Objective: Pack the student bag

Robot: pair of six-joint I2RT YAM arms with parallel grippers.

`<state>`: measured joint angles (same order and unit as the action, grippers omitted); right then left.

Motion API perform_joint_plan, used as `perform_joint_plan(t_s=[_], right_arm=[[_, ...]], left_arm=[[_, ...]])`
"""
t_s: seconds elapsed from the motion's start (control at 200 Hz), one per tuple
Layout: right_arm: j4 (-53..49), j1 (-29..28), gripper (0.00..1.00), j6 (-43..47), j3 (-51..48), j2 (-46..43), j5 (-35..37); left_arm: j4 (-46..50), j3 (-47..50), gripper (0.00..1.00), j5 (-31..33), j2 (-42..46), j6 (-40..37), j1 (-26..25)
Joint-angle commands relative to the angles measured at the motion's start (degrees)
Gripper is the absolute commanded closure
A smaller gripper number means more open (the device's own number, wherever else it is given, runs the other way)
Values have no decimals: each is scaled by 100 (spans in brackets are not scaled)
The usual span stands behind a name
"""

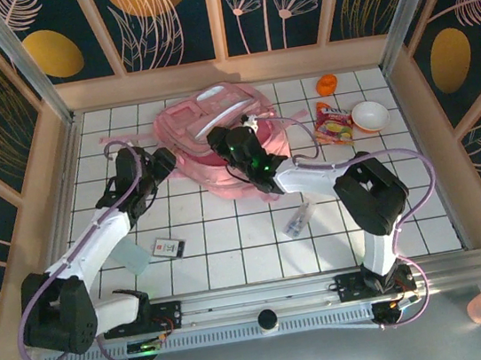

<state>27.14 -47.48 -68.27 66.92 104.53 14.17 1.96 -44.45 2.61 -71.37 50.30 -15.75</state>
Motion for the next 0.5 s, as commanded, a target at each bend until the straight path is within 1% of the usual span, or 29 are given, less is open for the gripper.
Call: perform_joint_plan(t_s=[0.0, 0.09, 0.125, 0.19, 0.21, 0.24, 0.305, 0.385, 0.495], right_arm=[[-249, -17, 63, 27, 288, -22, -411], [-931, 1, 49, 182, 382, -83, -848], [-1221, 11, 46, 273, 433, -88, -1085], [-1816, -6, 40, 420, 491, -148, -1286], [-1970, -4, 38, 502, 496, -175, -1293], [-2220, -11, 36, 590, 513, -202, -1524], [-2753, -15, 33, 807, 558, -274, -1704], [-3281, -39, 32, 1019, 552, -445, -1776], [-3886, -33, 30, 1246, 489, -664, -1940]], left_arm=[[482, 78, 37, 398, 80, 619, 42], [751, 7, 37, 546, 54, 800, 37], [832, -2, 37, 586, 36, 867, 43], [905, -29, 37, 618, 27, 919, 37], [904, -29, 36, 624, 34, 911, 46], [888, -29, 35, 626, 42, 899, 43], [809, 4, 31, 618, 87, 832, 44], [821, 3, 27, 626, 150, 875, 41], [1053, -59, 25, 748, 168, 1056, 37]])
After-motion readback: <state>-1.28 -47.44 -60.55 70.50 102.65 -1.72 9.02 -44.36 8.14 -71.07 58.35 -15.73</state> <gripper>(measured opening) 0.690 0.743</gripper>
